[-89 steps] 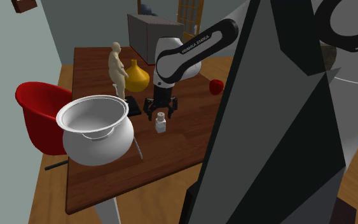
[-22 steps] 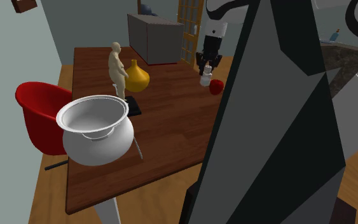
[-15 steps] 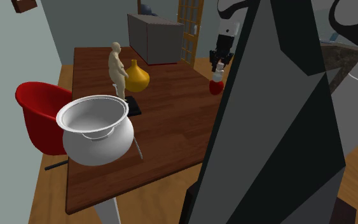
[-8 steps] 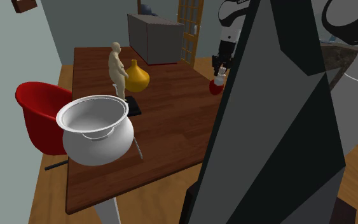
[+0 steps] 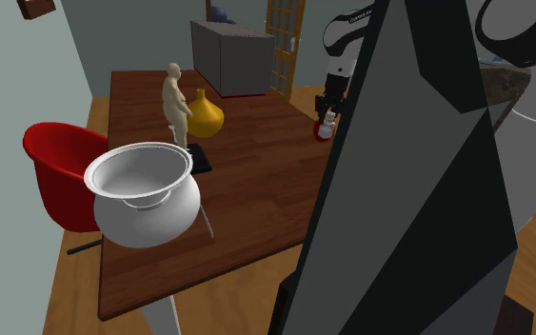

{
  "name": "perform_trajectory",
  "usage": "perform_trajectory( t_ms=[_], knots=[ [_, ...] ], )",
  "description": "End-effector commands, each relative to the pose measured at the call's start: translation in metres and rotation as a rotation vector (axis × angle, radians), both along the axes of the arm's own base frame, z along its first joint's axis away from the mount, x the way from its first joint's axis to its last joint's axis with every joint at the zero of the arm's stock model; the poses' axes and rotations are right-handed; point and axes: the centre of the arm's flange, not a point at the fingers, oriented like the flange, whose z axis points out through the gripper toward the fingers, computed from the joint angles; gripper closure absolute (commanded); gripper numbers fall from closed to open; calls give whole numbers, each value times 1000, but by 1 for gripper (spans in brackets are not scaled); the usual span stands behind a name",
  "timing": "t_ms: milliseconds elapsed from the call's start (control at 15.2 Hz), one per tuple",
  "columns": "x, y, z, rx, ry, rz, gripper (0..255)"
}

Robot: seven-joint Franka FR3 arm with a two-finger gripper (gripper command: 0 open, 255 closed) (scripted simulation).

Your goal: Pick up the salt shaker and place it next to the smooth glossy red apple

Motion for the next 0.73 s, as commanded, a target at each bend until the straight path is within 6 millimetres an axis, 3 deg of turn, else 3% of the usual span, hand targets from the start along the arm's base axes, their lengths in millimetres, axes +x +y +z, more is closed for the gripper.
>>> perform_trajectory(
  t_ms=[0, 660],
  knots=[
    [0, 0, -10, 0, 0, 0, 255],
    [0, 0, -63, 0, 0, 0, 255]
  ],
)
